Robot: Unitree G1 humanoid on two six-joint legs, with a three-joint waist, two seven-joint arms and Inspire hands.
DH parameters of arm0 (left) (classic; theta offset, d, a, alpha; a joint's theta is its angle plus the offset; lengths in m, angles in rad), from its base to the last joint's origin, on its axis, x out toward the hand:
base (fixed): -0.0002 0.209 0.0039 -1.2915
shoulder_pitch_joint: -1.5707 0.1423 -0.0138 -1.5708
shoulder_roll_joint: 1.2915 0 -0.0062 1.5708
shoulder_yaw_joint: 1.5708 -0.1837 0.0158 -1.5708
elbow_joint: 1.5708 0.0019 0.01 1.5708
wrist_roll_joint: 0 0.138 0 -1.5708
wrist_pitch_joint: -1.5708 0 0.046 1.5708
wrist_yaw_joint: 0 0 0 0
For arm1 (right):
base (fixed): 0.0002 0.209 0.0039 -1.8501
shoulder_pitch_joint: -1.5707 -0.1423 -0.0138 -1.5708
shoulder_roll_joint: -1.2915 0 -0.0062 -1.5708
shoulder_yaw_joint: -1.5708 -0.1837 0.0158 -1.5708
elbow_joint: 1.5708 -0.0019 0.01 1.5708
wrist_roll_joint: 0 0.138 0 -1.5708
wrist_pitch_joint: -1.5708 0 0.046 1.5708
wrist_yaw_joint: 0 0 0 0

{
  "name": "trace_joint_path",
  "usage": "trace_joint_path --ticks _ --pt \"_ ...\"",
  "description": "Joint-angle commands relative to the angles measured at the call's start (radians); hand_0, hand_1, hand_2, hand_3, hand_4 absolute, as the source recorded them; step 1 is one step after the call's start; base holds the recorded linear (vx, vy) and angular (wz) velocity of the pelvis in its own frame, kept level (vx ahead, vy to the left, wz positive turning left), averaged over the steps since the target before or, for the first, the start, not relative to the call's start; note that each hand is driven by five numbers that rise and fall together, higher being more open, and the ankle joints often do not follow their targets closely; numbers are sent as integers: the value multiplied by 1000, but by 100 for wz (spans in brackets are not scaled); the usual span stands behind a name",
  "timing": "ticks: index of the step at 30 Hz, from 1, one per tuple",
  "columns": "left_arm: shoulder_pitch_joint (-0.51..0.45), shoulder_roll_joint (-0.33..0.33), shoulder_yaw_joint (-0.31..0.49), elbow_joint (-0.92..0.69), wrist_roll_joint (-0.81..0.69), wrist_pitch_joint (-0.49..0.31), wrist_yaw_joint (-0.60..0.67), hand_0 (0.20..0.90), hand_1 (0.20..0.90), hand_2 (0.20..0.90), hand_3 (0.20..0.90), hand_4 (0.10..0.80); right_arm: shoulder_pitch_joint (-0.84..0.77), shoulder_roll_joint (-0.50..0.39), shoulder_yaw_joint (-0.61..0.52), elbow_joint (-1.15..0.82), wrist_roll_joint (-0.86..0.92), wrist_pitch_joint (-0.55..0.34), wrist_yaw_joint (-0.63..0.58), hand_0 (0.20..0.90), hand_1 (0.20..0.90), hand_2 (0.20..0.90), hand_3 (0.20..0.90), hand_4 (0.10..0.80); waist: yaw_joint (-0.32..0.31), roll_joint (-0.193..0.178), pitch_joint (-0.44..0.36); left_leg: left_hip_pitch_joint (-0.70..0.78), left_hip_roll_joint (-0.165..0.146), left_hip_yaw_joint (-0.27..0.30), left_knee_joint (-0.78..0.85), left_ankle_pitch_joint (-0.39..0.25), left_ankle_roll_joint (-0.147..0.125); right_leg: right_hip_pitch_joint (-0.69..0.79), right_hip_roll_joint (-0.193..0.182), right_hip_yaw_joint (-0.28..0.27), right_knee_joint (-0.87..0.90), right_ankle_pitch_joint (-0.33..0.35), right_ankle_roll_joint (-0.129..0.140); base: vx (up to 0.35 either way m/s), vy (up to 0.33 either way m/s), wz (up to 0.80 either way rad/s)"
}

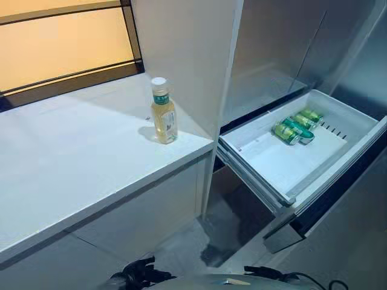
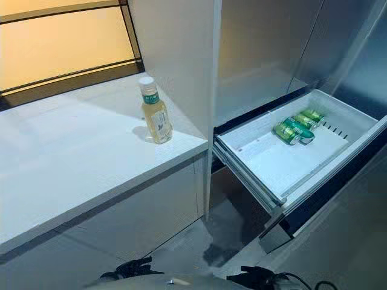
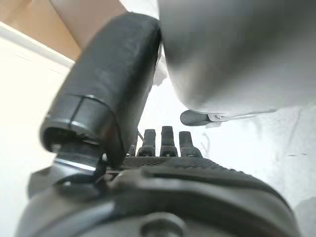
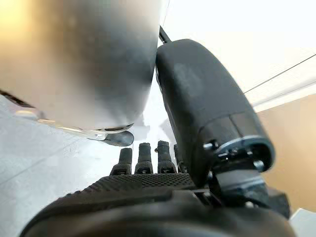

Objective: Put drinks into fridge and close the fridge

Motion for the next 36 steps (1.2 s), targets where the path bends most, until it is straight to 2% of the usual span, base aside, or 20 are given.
trace_joint_path --ticks 1,7,14,19,24,26,27,29,32,36 --pt "-49 -4 -22 29 29 -30 11 900 900 900 900 800 -10 -18 29 2 -23 7 9 900 900 900 900 800 -3 28 0 -2 -4 63 70 -144 11 -79 14 -11 68 -6 52 0 0 0" --pt "-46 -5 -9 26 21 -61 12 900 900 900 900 800 -7 -16 28 4 -25 3 8 900 900 900 900 800 -2 29 0 -3 -5 63 69 -143 11 -78 14 -12 66 -6 52 0 0 0" --pt "-43 -2 -29 1 69 -158 28 900 900 900 900 800 -8 -17 34 0 -34 -25 2 900 900 900 900 800 -1 29 2 -5 -5 62 70 -143 11 -81 14 -10 69 -5 53 0 0 0" --pt "-54 19 -72 -116 106 -293 -12 900 900 900 900 800 -15 -30 45 -20 -48 -49 -3 900 900 900 900 800 1 33 13 -10 -5 64 72 -143 9 -88 14 -7 72 -5 54 -14 4 -1" --pt "-59 65 -118 -323 63 -331 -85 900 900 900 900 800 -17 -49 63 -67 -62 -83 -1 900 900 900 900 800 1 39 24 -14 -3 65 68 -140 9 -96 15 -3 75 -3 56 -26 8 -1" --pt "-63 94 -127 -455 12 -298 -127 900 900 900 900 800 -13 -58 66 -92 -59 -85 7 900 900 900 900 800 2 42 26 -14 -3 63 65 -138 9 -97 15 -2 76 -3 56 0 0 0" --pt "-71 126 -120 -581 -80 -250 -194 900 900 900 900 800 -9 -65 66 -104 -61 -103 26 900 900 900 900 800 4 46 28 -15 -3 60 60 -135 10 -99 16 -1 75 -2 57 0 0 0" --pt "-86 144 -96 -710 -187 -206 -275 900 900 900 900 800 -3 -70 61 -110 -55 -134 49 900 900 900 900 800 7 51 28 -13 -4 53 54 -132 12 -98 15 -3 74 0 58 0 0 0" --pt "-97 156 -60 -886 -332 -154 -382 900 900 900 900 800 13 -71 53 -125 -62 -182 67 900 900 900 900 800 9 57 26 -11 -5 44 45 -128 14 -95 14 -6 72 0 60 0 0 0" --pt "-125 143 -16 -1064 -545 -87 -452 900 900 900 900 800 29 -63 56 -122 -60 -242 83 900 900 900 900 800 11 63 19 -4 -8 31 34 -127 17 -90 12 -8 66 1 59 0 0 0"
